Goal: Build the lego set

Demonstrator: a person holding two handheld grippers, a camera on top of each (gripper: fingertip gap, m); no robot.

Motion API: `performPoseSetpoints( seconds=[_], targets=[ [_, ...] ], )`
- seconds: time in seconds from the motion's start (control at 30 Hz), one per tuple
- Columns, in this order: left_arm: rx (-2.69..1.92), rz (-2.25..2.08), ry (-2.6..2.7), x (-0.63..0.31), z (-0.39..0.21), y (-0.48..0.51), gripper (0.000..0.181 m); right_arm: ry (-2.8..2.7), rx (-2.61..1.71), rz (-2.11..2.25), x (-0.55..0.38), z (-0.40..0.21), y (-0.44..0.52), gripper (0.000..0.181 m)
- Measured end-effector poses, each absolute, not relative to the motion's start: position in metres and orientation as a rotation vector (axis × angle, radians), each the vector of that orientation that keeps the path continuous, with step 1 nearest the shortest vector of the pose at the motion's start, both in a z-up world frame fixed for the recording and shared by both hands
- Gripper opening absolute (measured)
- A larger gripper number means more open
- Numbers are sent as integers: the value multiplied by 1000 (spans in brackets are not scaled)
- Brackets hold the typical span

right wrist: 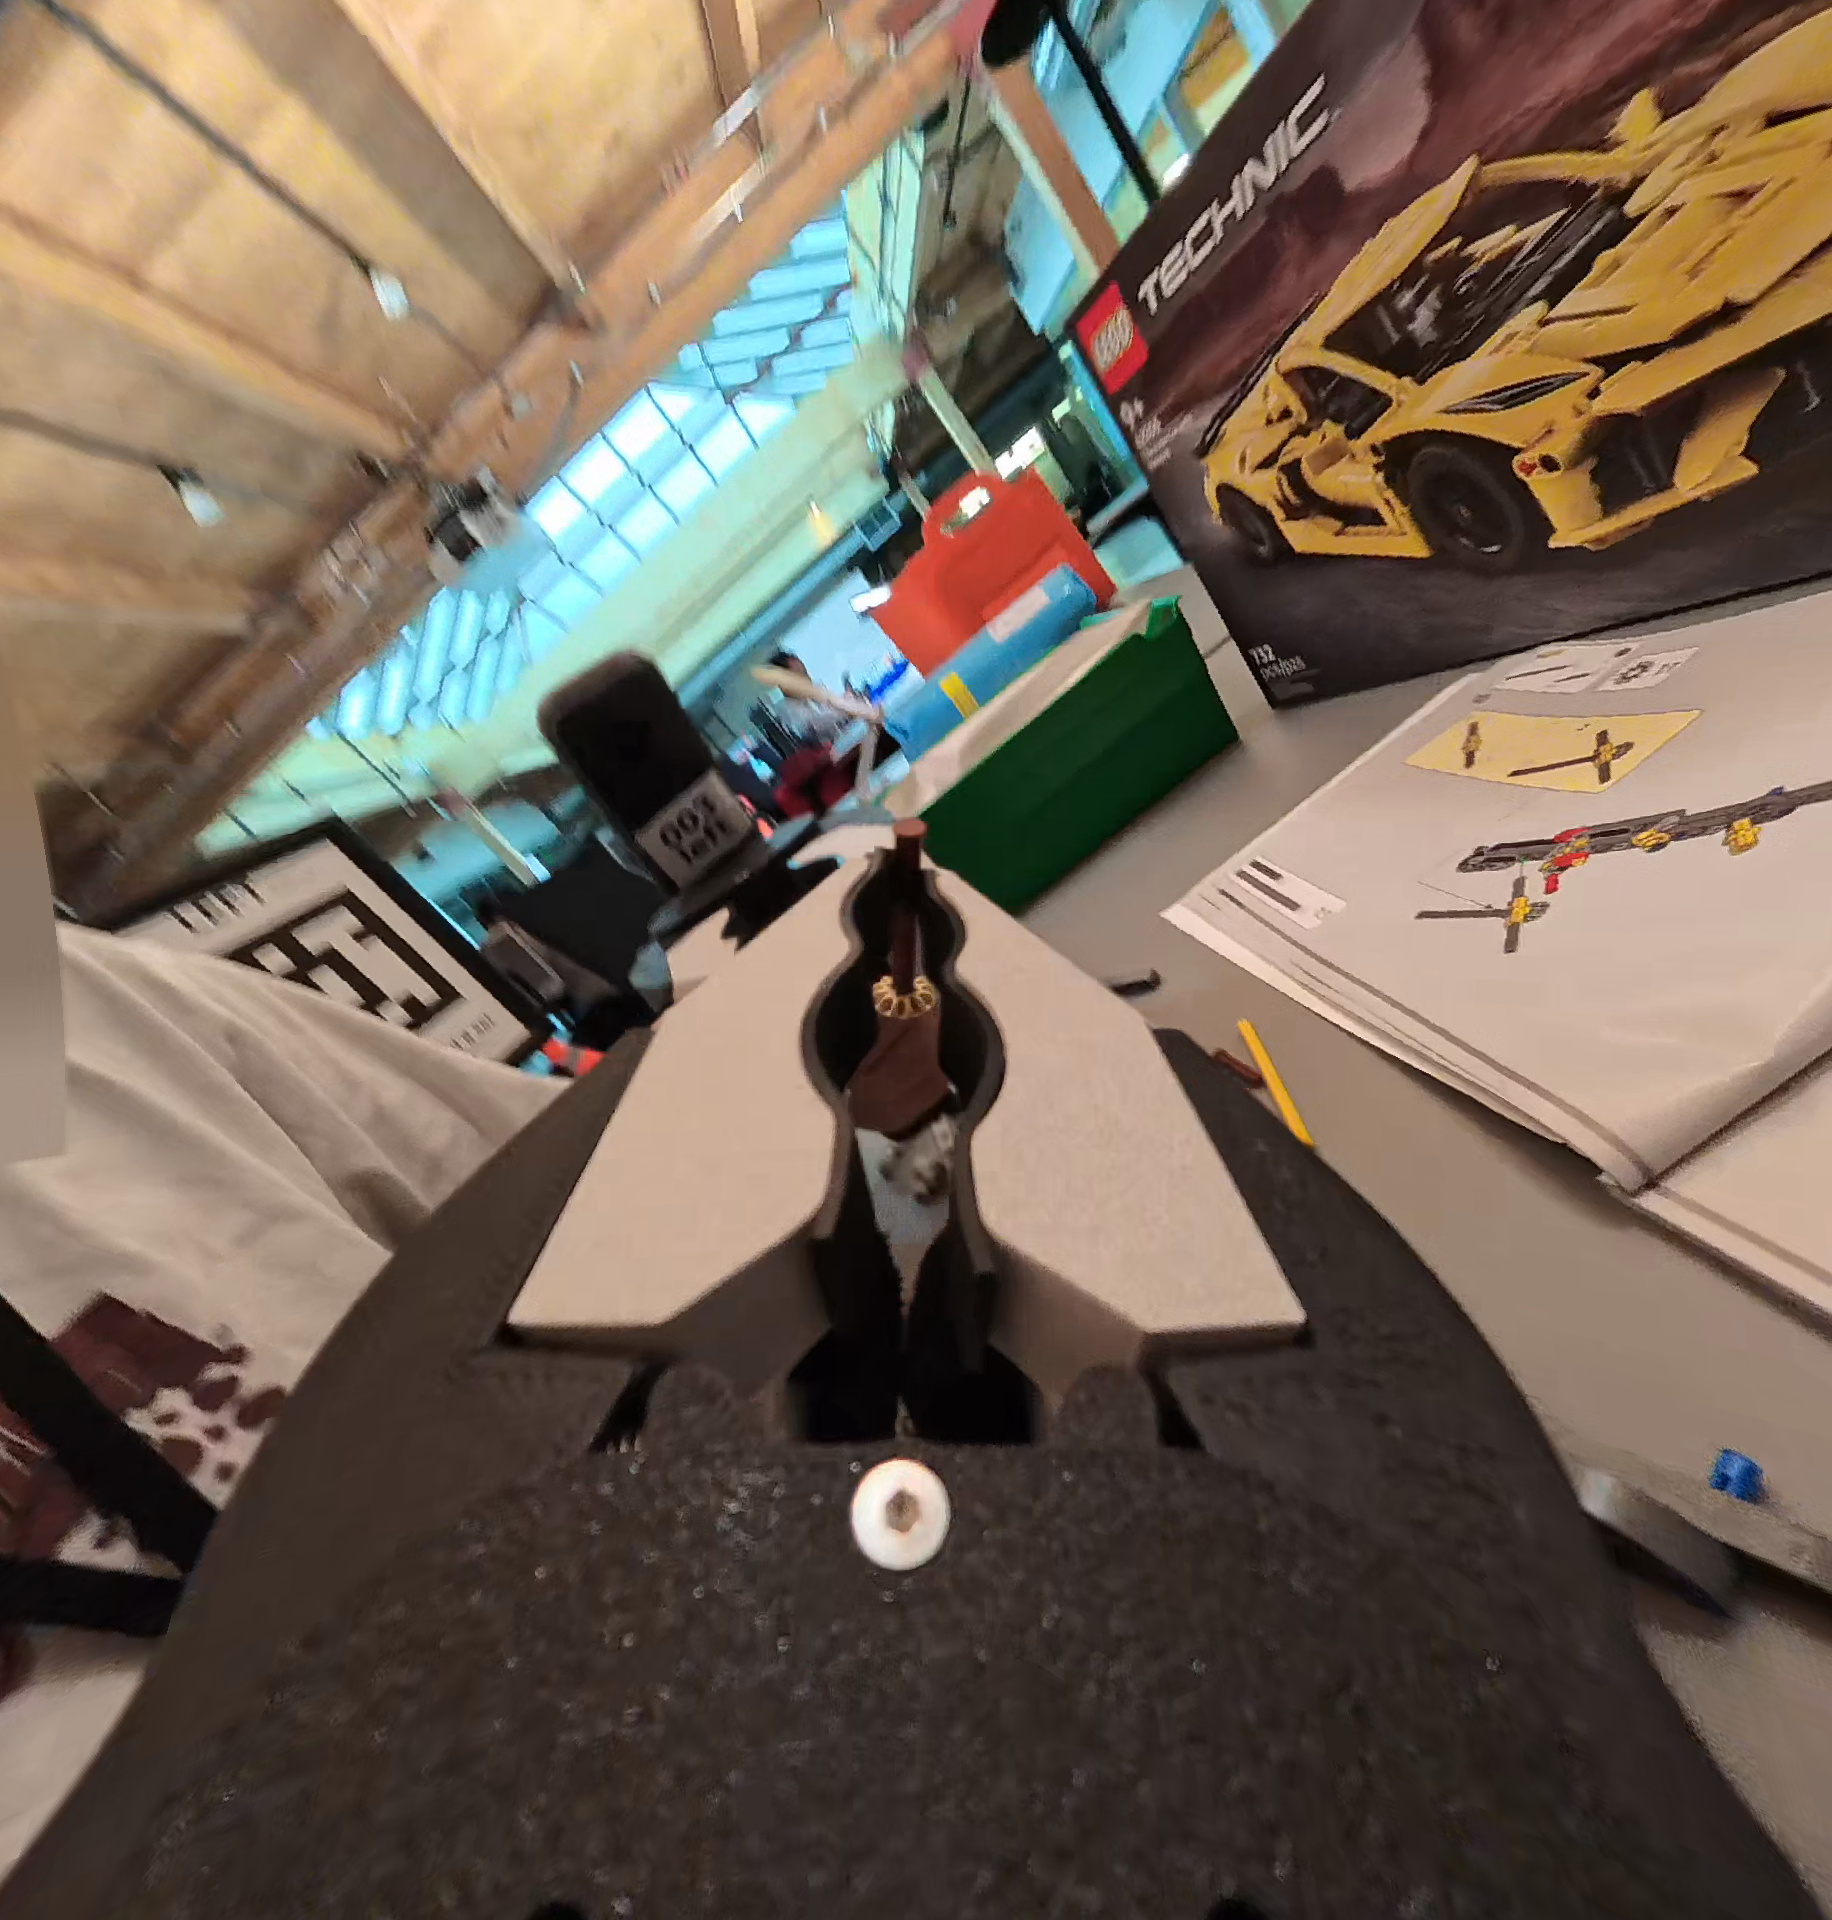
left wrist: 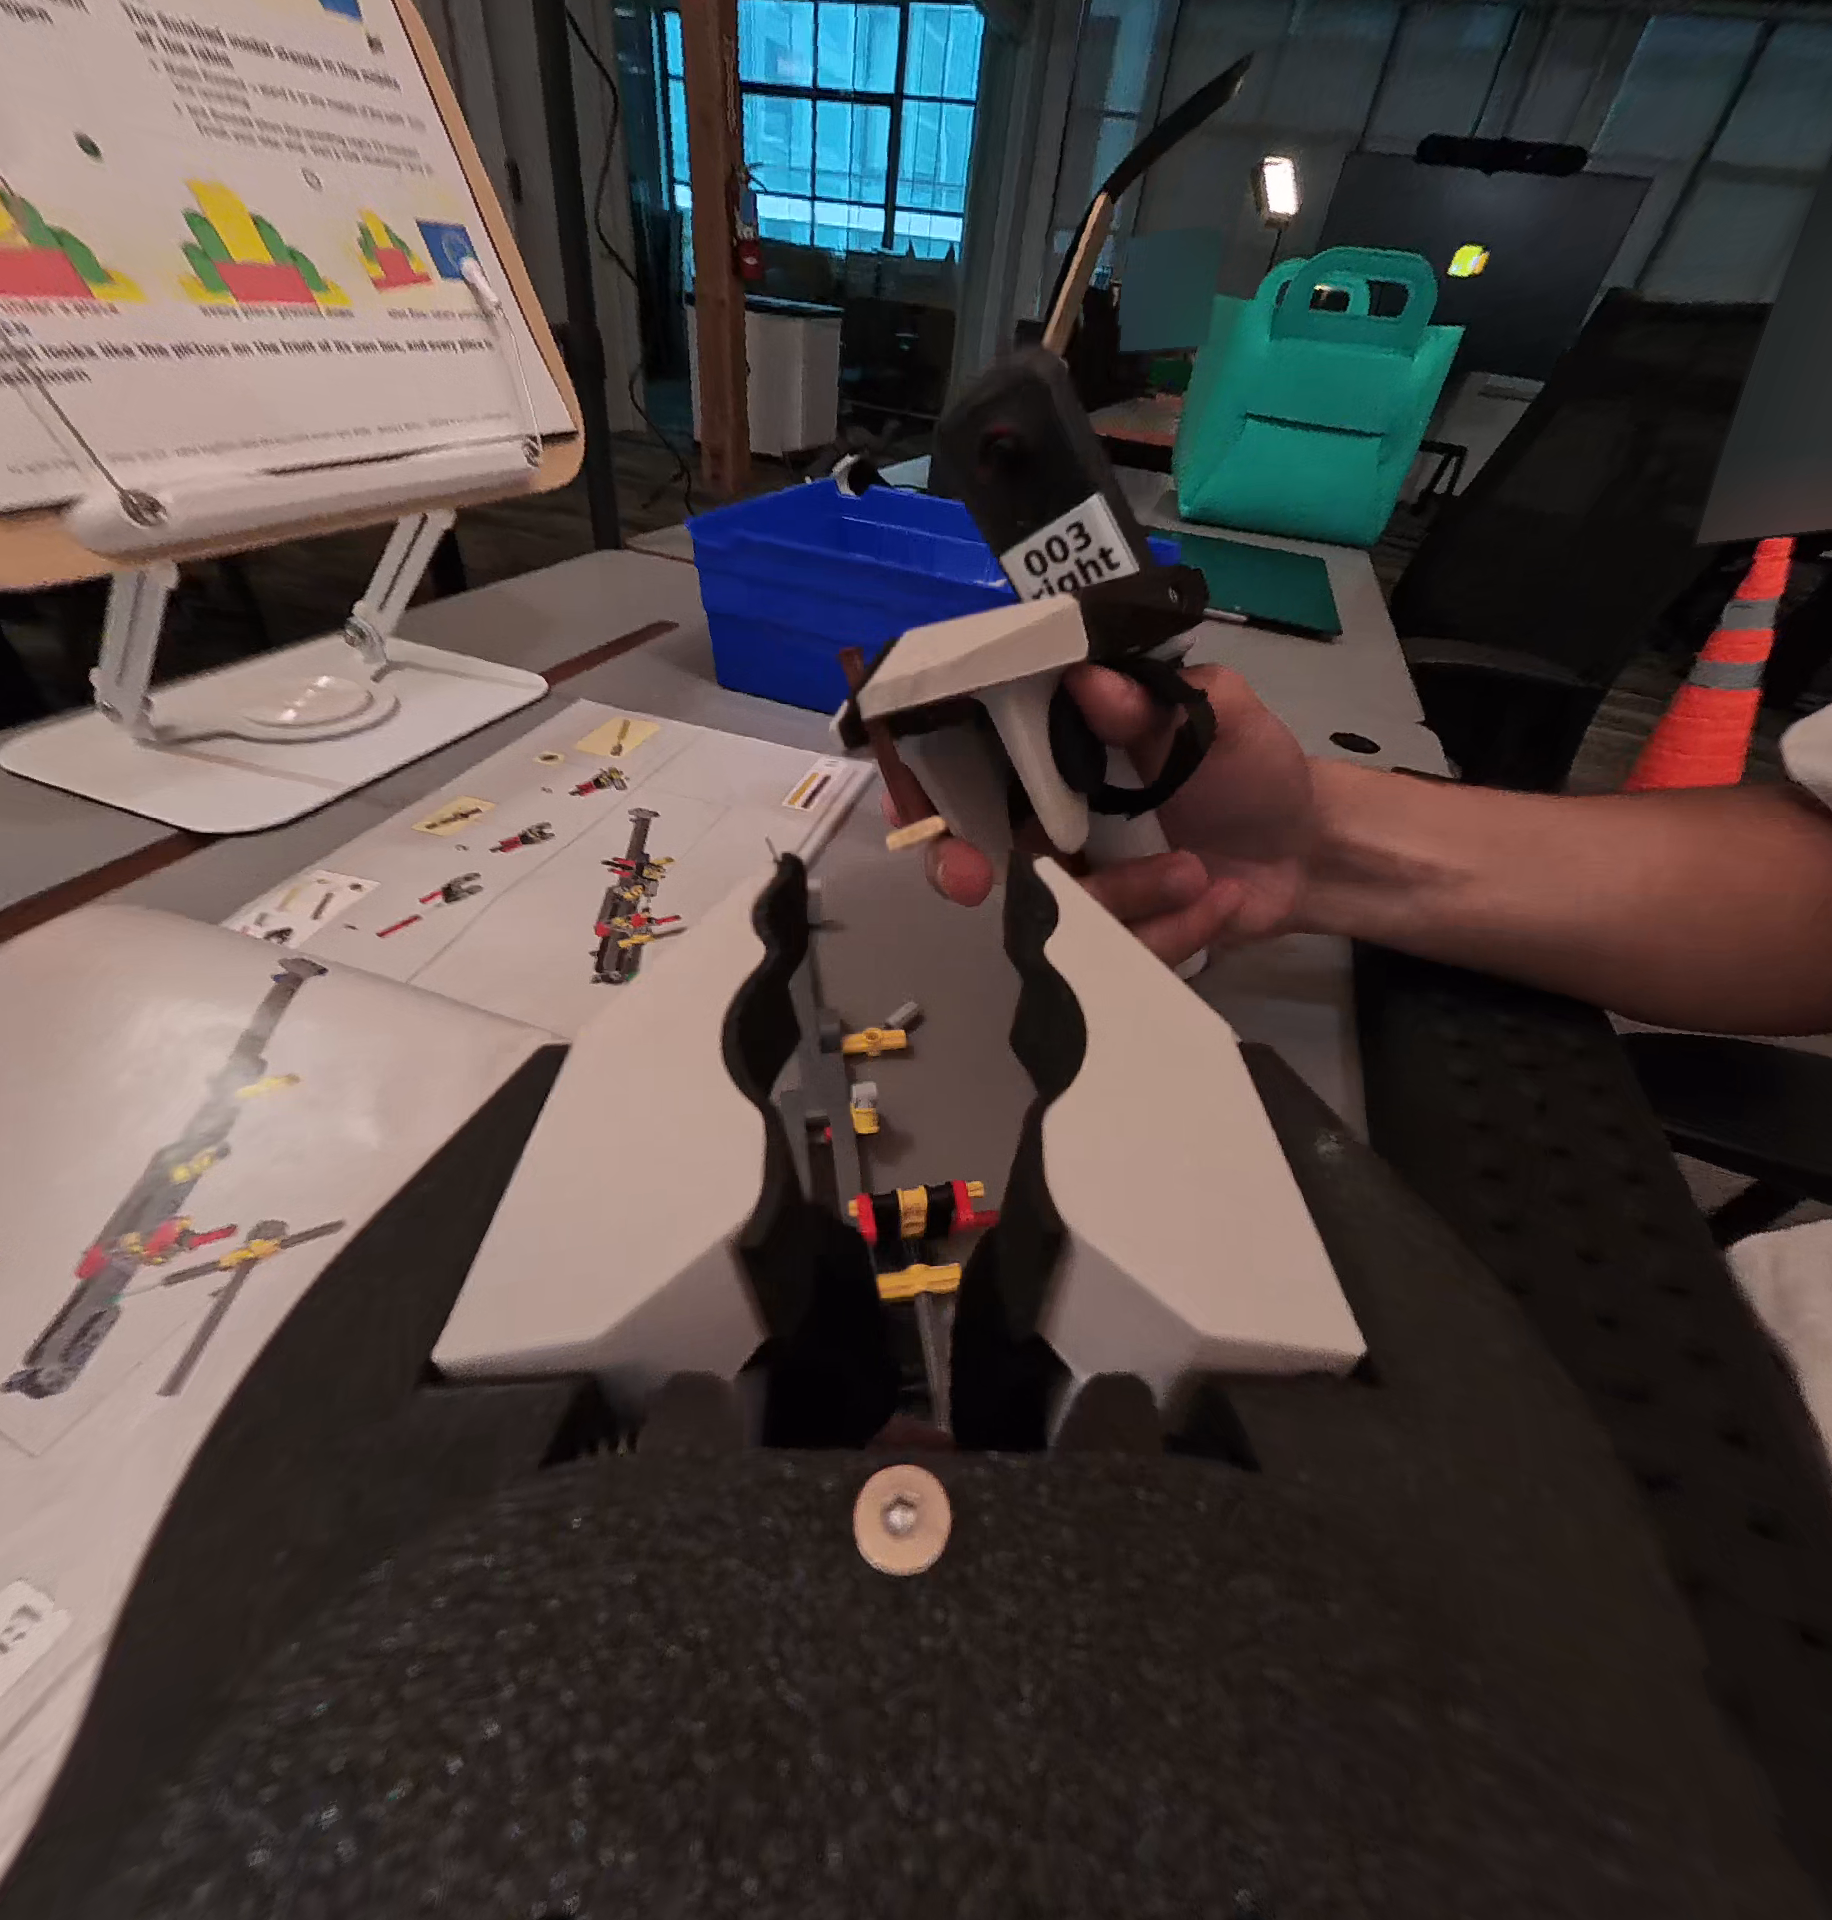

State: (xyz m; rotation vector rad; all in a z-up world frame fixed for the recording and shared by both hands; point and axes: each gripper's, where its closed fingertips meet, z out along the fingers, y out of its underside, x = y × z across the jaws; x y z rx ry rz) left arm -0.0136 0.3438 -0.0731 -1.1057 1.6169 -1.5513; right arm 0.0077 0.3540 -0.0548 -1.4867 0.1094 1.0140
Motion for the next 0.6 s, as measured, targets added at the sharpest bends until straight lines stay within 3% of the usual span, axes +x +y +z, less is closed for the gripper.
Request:
performPoseSetpoints(
  seconds=[0.1, 0.4, 0.6],
  targets=[
    [-1080, -1374, 1622, -9, -79, 344, 43, 203, -1398, 1069, 15, -48, 353, 1],
    [-1254, -1166, 1621, 4, -100, 349, 10, 159, -1485, 869, 2, -59, 362, 1],
    [-1277, -1214, 1601, 3, -97, 350, 7, 82, -1513, 640, 1, -59, 365, 2]
  ],
)
